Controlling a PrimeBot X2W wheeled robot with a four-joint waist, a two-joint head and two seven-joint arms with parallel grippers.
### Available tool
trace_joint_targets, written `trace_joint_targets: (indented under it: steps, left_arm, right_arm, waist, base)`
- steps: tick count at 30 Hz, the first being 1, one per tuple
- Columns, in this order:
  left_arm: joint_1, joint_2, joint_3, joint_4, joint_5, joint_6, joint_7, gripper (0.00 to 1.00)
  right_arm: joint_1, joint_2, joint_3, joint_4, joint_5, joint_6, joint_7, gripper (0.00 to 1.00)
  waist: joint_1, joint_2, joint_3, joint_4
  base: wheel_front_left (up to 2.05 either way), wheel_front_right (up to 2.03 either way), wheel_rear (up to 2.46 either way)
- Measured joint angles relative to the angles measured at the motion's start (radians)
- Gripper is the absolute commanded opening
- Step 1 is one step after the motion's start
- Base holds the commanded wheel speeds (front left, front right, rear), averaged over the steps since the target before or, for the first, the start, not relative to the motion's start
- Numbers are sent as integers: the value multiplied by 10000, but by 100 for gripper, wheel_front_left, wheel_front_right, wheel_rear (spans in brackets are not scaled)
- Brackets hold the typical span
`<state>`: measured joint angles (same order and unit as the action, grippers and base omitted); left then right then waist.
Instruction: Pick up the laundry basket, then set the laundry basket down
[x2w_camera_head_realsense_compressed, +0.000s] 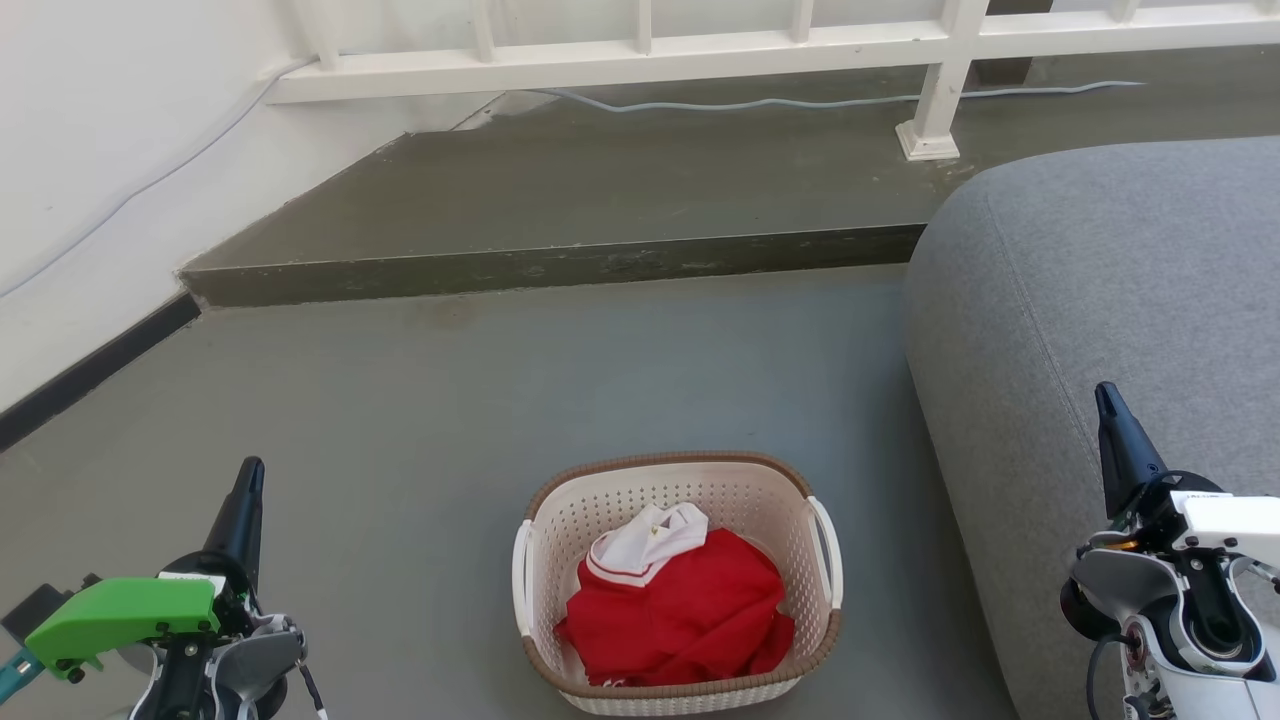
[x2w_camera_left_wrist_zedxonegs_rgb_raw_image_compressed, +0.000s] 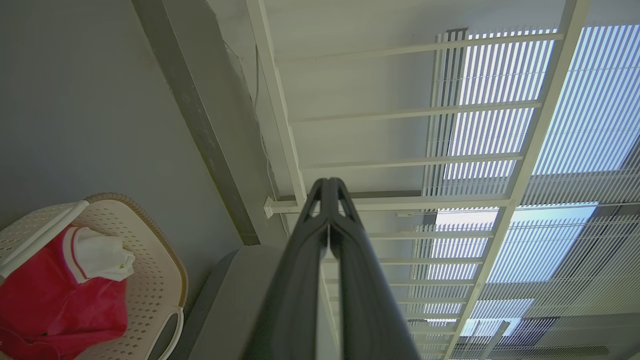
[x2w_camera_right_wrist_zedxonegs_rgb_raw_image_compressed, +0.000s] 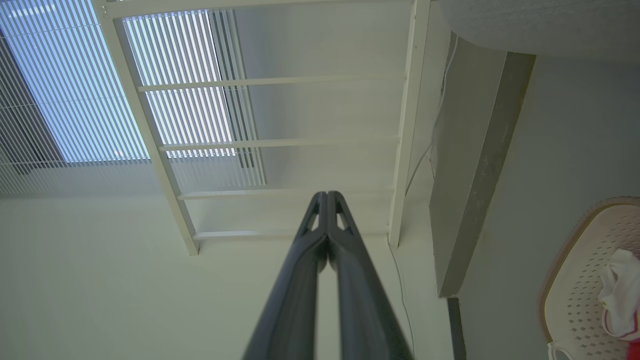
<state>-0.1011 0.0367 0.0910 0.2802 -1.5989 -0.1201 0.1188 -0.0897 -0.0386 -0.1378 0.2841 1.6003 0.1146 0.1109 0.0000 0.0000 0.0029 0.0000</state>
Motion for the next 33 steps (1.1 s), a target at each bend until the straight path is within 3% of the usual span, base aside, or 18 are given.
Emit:
trace_joint_targets:
  steps: [33]
  left_arm:
    - [3,0,-6,-13,0,0,-8,0]
  right_arm:
    - [1,0,0,-19,2,29,0,0]
  waist:
    - [0,0,1,0]
  base:
    - [0,0,0]
